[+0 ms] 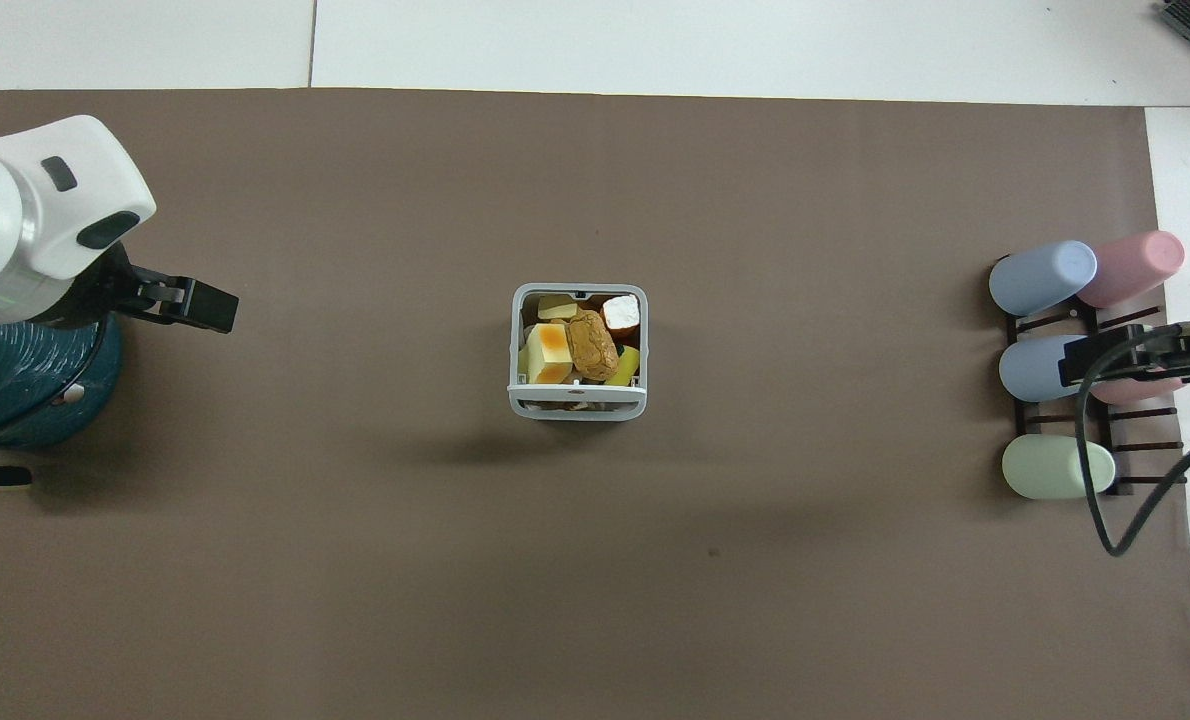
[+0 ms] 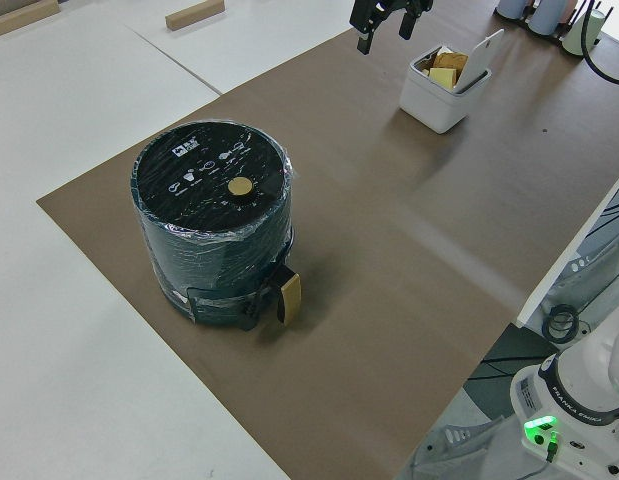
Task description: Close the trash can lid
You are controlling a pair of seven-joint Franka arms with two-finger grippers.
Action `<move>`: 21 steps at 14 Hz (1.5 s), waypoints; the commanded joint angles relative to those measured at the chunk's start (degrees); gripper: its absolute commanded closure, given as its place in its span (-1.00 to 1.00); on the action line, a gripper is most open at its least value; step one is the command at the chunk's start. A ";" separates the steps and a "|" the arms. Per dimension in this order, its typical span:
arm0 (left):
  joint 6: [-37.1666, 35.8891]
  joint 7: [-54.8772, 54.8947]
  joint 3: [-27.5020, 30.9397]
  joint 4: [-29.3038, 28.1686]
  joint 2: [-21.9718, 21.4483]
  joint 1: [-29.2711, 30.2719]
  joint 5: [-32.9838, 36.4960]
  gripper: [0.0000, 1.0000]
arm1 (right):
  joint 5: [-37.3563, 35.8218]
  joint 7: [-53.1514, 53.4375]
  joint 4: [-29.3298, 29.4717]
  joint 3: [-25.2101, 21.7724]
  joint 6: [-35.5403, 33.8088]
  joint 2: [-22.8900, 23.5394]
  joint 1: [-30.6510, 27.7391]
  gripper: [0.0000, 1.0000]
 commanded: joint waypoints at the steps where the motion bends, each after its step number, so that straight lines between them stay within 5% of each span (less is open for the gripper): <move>1: 1.54 -5.52 0.61 -5.31 -3.62 -4.44 0.70 -1.00 | 0.83 -1.19 -0.55 0.08 0.24 -0.78 -0.28 -1.00; 12: 10.24 -29.96 0.52 -17.70 -9.78 -21.23 -0.61 -1.00 | 0.74 -1.19 -0.55 0.08 0.24 -0.87 -0.28 -1.00; 13: 10.24 -31.02 0.52 -18.05 -10.13 -22.11 -1.83 -0.92 | 0.74 -1.19 -0.55 0.08 0.24 -0.87 -0.28 -1.00; 16: 12.25 -37.87 0.52 -19.46 -10.48 -25.36 -4.39 -0.17 | 0.74 -1.19 -0.55 0.08 0.24 -0.87 -0.28 -1.00; 21: 22.87 -41.48 0.43 -22.89 -9.96 -28.80 -6.06 0.43 | 0.83 -1.19 -0.55 0.08 0.24 -0.78 -0.28 -1.00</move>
